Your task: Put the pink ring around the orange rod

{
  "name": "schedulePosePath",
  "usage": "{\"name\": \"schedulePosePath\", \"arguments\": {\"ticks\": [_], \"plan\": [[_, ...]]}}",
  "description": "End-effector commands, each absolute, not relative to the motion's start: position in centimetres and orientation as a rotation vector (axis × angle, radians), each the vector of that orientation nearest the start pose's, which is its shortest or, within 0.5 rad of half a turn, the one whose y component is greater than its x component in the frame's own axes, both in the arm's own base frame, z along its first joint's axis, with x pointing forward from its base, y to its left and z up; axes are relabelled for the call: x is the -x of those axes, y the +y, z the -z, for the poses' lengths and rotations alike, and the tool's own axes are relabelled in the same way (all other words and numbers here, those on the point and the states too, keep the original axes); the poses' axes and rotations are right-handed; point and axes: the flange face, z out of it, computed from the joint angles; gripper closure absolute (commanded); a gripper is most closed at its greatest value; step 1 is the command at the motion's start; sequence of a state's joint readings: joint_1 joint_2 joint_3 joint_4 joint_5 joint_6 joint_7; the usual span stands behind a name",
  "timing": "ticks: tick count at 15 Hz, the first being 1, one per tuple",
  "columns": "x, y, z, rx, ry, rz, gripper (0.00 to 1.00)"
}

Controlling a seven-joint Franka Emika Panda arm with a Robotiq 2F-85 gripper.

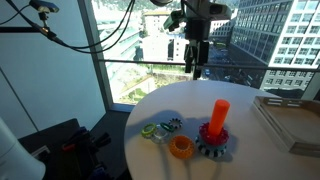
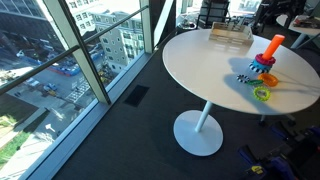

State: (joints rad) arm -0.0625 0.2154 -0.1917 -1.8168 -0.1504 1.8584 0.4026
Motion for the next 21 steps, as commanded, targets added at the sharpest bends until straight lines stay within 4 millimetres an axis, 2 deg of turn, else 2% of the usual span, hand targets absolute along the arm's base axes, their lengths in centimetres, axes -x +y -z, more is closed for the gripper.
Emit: {"name": "schedulePosePath", "arguments": {"ticks": [1, 7, 12, 17, 20, 21], "plan": [[-54.4, -13.1, -42.9, 3.237, 0.876, -0.266, 0.00], [-49.4, -9.5, -45.5, 3.251, 0.760, -0.176, 0.00], [-45.7, -7.7, -47.9, 3.201, 0.663, -0.069, 0.00], [-44.2, -7.0, -49.8, 3.140, 0.492, -0.019, 0.00], [-44.1, -6.5, -49.9, 3.106, 0.436, -0.020, 0.00], [-44.7, -6.6, -49.7, 3.129, 0.482, -0.035, 0.00]]}}
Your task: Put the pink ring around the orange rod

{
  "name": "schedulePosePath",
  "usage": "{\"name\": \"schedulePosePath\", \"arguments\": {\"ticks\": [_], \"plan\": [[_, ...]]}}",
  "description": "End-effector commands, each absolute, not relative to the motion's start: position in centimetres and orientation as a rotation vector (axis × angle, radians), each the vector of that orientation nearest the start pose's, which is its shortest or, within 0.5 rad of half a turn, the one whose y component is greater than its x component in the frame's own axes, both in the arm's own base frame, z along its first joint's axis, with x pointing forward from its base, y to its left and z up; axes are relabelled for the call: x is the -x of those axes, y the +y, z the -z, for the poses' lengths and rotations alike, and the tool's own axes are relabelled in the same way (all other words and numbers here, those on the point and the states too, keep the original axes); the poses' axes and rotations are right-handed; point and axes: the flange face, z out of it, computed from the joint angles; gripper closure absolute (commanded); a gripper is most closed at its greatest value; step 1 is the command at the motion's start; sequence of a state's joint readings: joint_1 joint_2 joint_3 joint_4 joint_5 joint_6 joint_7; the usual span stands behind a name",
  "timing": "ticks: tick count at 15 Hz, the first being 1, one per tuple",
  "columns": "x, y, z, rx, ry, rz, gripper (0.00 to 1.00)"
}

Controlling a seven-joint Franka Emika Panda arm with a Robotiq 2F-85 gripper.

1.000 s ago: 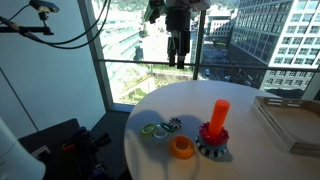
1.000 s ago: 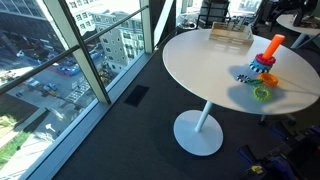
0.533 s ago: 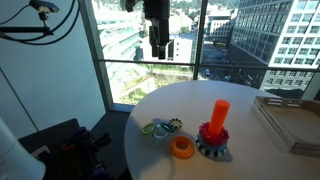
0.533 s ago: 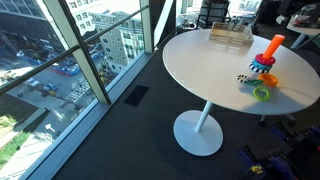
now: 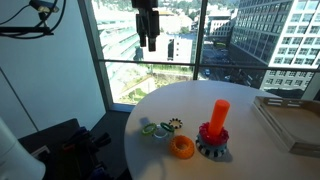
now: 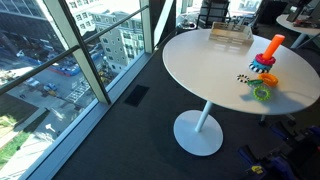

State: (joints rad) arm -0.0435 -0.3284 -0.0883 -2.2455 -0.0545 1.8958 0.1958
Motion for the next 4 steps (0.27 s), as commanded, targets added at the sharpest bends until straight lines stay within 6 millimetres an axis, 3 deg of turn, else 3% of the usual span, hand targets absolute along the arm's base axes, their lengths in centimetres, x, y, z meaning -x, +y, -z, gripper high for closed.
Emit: {"name": "schedulePosePath", "arguments": {"ticks": [1, 4], "plan": [[-44.66, -6.53, -49.68, 3.123, 0.471, -0.037, 0.00], [-44.62, -6.48, -49.56, 3.120, 0.466, -0.041, 0.00]]}}
